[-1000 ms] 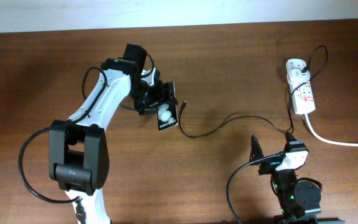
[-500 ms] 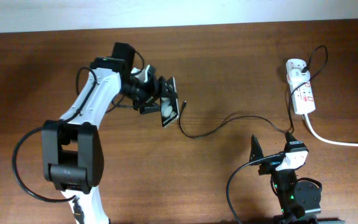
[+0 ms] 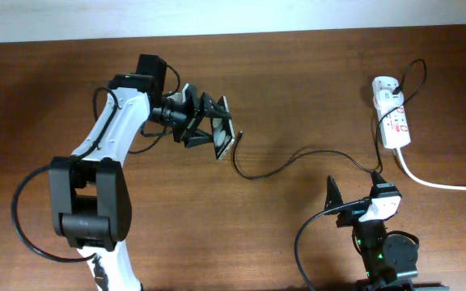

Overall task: Plug charger to phone and switch on socket
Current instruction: 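Lift the phone with the left gripper and tilt it upright, then hold the phone raised in the left gripper, screen facing right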

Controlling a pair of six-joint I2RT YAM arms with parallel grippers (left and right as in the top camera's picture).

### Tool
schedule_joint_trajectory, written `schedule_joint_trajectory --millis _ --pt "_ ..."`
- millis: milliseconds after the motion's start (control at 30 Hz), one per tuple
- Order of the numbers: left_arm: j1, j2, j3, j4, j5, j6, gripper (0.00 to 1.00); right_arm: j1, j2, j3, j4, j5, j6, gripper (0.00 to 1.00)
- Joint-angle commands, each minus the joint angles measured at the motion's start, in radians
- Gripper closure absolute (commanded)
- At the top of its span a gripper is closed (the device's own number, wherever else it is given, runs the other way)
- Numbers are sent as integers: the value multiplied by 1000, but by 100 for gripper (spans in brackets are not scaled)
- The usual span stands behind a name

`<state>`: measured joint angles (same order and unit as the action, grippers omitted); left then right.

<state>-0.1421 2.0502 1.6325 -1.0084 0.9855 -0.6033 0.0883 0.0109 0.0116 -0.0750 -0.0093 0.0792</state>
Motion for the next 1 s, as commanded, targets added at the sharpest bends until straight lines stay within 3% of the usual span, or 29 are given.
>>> schedule_joint_trajectory --millis 0,200,567,967 --pt "26 -1 26 0 127 -15 100 -5 -8 -6 -4 -9 3 1" --pt "40 -1 26 -3 137 -25 100 -5 -8 -6 -4 -9 3 1" --pt "40 -1 26 -3 137 -235 100 -5 -8 -6 -4 -9 3 1" --pt "40 -1 26 -34 167 -362 100 -5 -8 -6 -4 -9 3 1"
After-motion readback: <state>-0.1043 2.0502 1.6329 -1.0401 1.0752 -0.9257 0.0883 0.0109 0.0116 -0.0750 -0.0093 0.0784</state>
